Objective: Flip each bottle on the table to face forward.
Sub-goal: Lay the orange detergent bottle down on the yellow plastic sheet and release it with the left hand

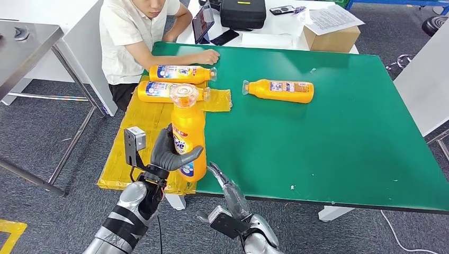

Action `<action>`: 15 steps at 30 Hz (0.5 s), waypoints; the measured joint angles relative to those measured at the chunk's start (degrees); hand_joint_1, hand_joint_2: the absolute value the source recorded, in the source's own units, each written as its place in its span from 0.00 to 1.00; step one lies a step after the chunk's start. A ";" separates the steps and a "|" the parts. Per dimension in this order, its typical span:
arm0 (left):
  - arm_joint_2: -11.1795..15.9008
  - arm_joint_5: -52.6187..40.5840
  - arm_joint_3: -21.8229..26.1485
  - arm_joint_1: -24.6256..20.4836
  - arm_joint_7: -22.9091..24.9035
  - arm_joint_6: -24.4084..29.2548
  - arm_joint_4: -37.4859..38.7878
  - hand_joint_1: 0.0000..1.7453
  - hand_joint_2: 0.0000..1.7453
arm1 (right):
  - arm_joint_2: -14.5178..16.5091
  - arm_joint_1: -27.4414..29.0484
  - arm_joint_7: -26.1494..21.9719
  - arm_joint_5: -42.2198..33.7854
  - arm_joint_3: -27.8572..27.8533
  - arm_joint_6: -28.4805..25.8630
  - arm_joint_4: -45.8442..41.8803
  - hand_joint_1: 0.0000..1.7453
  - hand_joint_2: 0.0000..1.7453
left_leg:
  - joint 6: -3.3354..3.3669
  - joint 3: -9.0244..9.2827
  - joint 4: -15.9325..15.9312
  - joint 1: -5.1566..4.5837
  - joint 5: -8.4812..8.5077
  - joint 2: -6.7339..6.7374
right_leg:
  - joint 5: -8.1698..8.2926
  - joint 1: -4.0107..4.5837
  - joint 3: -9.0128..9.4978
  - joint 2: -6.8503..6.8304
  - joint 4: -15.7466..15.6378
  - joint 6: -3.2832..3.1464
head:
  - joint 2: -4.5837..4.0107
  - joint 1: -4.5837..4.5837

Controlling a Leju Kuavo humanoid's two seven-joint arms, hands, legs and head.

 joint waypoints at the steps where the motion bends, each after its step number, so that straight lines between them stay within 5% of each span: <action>1: 0.18 -3.58 0.01 -0.22 -0.71 3.37 0.21 1.00 1.00 | -0.01 0.56 -0.03 0.05 -0.34 -1.98 -0.10 0.00 1.00 | 0.00 0.00 0.00 0.00 0.00 0.00 | 0.00 0.00 -0.01 0.00 0.00 0.00 | 0.00 0.00; 5: 1.85 -26.05 -0.48 -2.04 -2.03 21.74 2.26 1.00 1.00 | -0.17 3.92 -0.10 0.08 -3.12 -13.20 -2.29 0.00 1.00 | 0.00 0.00 0.00 0.00 0.00 -0.01 | 0.00 0.00 -0.01 0.00 -0.01 0.00 | 0.00 0.00; 8: 3.17 -41.54 -1.09 -5.55 1.86 28.49 8.26 1.00 1.00 | 0.21 7.06 -0.13 2.91 -6.86 -16.90 -8.81 0.00 1.00 | 0.03 -0.01 0.00 0.00 0.05 -0.06 | 0.01 0.00 -0.02 -0.05 0.00 -0.01 | 0.00 0.01; 11: 4.06 -56.13 -2.69 -11.16 7.87 28.93 18.45 1.00 1.00 | 1.67 9.01 -0.22 6.08 -11.94 -17.22 -18.03 0.00 1.00 | 0.03 0.00 0.00 0.00 0.14 -0.06 | 0.07 0.01 -0.04 -0.10 0.01 -0.07 | 0.00 -0.01; 15: 4.28 -65.80 -6.23 -18.26 14.61 18.21 29.58 1.00 1.00 | 2.03 9.51 -0.21 4.72 -14.82 -17.43 -25.03 0.00 1.00 | 0.02 -0.02 0.00 0.00 0.21 -0.02 | 0.18 0.00 -0.04 -0.09 0.02 -0.12 | 0.00 0.02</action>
